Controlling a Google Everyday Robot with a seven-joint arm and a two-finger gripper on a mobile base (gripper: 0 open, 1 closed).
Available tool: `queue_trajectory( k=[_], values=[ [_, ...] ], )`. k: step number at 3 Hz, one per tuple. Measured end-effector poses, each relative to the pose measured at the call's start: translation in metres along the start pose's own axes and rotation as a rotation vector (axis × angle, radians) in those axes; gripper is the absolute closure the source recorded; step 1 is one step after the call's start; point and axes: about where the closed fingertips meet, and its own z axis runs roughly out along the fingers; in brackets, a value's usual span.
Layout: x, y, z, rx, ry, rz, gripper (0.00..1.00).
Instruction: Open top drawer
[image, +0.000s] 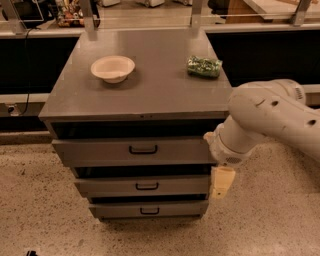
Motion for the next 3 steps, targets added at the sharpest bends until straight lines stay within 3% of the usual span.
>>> queue_trajectory(
  k=[1,2,3],
  values=[
    [-0.007,-0.016,0.025,0.047,0.002,0.046,0.00],
    [-0.012,-0.039,0.037,0.154,0.024,0.069,0.00],
    [-0.012,-0.039,0.037,0.154,0.024,0.069,0.00]
  ],
)
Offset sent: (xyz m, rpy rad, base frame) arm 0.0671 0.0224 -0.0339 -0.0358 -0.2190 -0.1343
